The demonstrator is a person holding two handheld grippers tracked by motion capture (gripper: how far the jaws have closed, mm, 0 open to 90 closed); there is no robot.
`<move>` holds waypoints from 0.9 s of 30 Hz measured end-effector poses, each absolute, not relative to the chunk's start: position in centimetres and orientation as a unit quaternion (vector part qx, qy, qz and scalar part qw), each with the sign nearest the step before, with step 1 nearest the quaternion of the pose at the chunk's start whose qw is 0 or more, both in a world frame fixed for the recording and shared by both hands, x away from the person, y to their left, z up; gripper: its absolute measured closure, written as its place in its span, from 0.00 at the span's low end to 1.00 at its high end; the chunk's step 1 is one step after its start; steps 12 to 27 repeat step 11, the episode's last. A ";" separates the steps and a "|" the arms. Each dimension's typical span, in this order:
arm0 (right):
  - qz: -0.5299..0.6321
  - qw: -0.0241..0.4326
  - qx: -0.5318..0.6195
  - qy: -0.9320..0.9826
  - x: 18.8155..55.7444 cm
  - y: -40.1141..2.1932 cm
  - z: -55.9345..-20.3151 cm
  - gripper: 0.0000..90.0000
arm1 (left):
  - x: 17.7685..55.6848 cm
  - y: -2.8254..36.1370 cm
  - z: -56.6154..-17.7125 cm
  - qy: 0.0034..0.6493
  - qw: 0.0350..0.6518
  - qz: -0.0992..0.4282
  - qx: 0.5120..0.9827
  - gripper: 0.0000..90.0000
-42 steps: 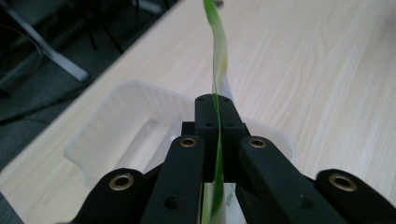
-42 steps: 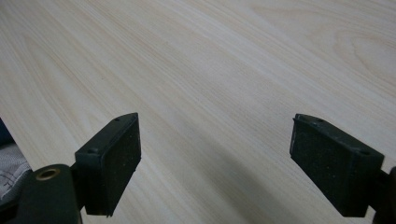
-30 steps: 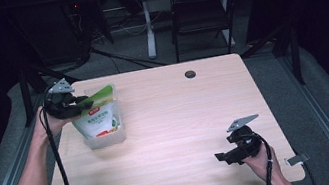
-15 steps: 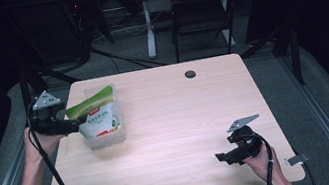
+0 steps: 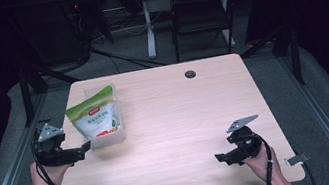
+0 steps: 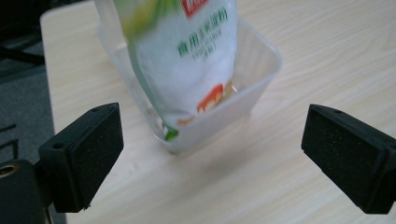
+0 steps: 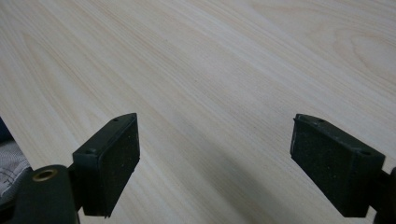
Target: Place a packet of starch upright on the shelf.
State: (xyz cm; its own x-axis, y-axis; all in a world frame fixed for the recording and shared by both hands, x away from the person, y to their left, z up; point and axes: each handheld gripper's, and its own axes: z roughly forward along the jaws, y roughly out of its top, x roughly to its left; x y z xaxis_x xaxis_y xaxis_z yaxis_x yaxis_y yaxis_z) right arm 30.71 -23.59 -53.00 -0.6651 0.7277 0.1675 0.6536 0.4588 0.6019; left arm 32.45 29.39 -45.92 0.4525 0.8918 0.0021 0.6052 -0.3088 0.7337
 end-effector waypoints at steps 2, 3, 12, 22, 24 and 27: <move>0.323 0.059 0.406 0.853 30.7 -23.7 -53.0 0.17 | 32.1 29.3 -46.9 0.489 0.345 0.205 0.774 0.06; 0.322 0.059 0.405 0.853 30.7 -23.7 -53.0 0.17 | 31.9 29.3 -47.3 0.493 0.346 0.198 0.773 0.06; 0.324 0.058 0.403 0.854 30.8 -23.7 -53.1 0.17 | 31.5 29.7 -49.1 0.512 0.355 0.188 0.759 0.04; 0.324 0.058 0.403 0.854 30.8 -23.7 -53.1 0.17 | 31.5 29.7 -49.1 0.512 0.355 0.188 0.759 0.04; 0.324 0.058 0.403 0.854 30.8 -23.7 -53.1 0.17 | 31.5 29.7 -49.1 0.512 0.355 0.188 0.759 0.04; 0.324 0.058 0.403 0.854 30.8 -23.7 -53.1 0.17 | 31.5 29.7 -49.1 0.512 0.355 0.188 0.759 0.04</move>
